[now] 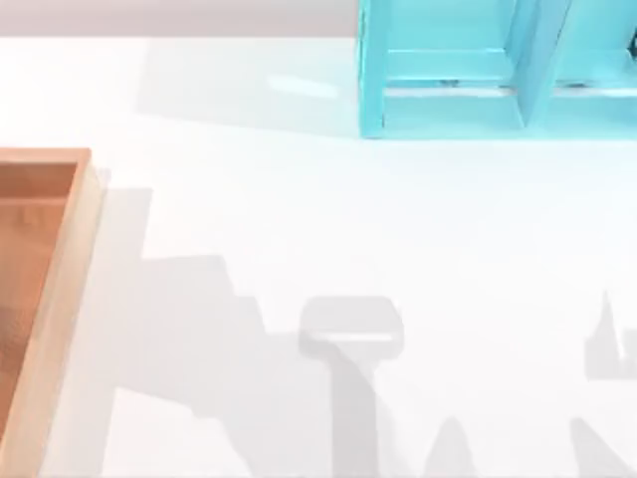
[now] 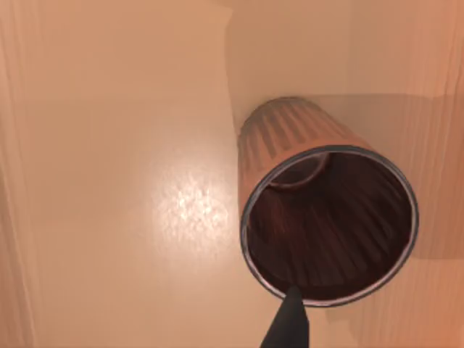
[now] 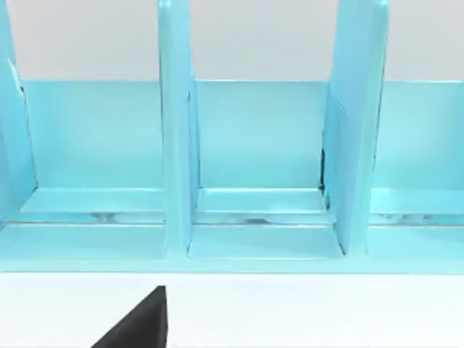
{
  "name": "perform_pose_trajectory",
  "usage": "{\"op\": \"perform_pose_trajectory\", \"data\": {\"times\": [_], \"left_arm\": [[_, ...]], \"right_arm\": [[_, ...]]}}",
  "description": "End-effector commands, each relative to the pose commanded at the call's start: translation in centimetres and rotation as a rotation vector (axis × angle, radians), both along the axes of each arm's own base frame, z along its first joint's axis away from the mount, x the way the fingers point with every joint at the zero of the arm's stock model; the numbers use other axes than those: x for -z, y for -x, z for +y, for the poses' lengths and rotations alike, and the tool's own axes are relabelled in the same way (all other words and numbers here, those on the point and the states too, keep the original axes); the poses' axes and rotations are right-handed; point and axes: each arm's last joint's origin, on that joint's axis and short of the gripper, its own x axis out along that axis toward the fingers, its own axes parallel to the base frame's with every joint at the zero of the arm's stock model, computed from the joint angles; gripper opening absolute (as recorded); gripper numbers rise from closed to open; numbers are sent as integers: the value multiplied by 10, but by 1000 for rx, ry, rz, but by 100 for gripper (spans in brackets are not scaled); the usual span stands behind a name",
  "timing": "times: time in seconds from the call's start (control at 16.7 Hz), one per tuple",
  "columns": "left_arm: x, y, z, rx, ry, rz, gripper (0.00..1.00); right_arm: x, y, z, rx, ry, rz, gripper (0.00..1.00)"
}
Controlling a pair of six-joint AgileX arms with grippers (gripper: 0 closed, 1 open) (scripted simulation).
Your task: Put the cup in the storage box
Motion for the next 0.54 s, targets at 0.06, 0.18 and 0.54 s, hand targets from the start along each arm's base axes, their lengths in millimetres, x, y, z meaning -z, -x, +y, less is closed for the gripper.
{"op": "perform_pose_trajectory", "data": {"times": [0.06, 0.18, 0.54], "left_arm": [[0, 0, 0, 0, 0, 0, 83], [0, 0, 0, 0, 0, 0, 98], [0, 0, 0, 0, 0, 0, 100]], "right_arm": [[0, 0, 0, 0, 0, 0, 100], [0, 0, 0, 0, 0, 0, 100], [0, 0, 0, 0, 0, 0, 100]]}}
